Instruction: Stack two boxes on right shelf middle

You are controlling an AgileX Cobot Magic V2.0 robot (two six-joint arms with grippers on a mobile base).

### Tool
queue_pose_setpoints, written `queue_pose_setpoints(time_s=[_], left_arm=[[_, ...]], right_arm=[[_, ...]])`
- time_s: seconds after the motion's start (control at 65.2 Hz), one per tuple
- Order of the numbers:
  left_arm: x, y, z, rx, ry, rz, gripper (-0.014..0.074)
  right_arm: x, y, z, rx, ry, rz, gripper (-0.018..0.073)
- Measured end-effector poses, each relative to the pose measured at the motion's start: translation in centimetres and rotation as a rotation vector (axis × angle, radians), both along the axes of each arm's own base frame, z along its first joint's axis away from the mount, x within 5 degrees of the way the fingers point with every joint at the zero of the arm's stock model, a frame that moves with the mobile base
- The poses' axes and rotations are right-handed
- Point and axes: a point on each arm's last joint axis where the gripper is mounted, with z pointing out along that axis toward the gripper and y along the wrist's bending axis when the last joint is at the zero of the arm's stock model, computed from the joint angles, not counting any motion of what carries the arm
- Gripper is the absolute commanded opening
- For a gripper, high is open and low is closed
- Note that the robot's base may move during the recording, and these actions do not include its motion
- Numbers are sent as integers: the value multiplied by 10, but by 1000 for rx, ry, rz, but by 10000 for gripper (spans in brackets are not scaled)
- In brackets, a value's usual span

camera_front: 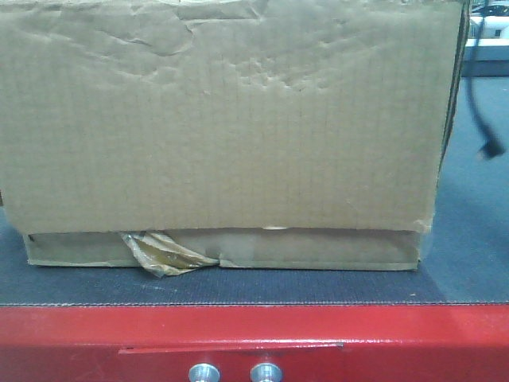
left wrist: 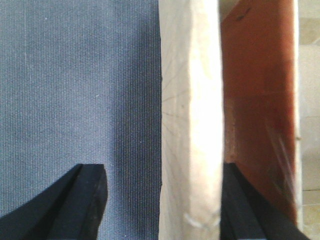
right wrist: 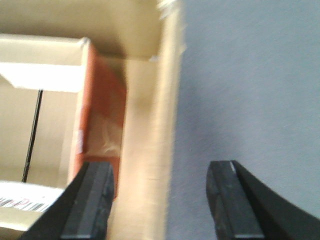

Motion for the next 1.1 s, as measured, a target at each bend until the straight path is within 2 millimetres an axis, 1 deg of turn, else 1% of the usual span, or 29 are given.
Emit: queue_pose_setpoints(time_s=[0.107, 0.199, 0.276, 0.445, 0.644, 1.105], left_arm=[[0, 0, 0, 0, 0, 0, 339], [0, 0, 0, 0, 0, 0, 339], [0, 0, 0, 0, 0, 0, 339], [0, 0, 0, 0, 0, 0, 339], [0, 0, 0, 0, 0, 0, 339], [0, 0, 0, 0, -2, 0, 339]], right_arm=[[8, 10, -15, -9, 45, 13, 277], [13, 13, -24, -14, 69, 9, 277], [16, 13, -28, -14, 79, 0, 277], [17, 13, -31, -19, 88, -11, 277], [15, 13, -48, -37, 147, -20, 277], [14, 13, -53, -39, 168, -30, 277]])
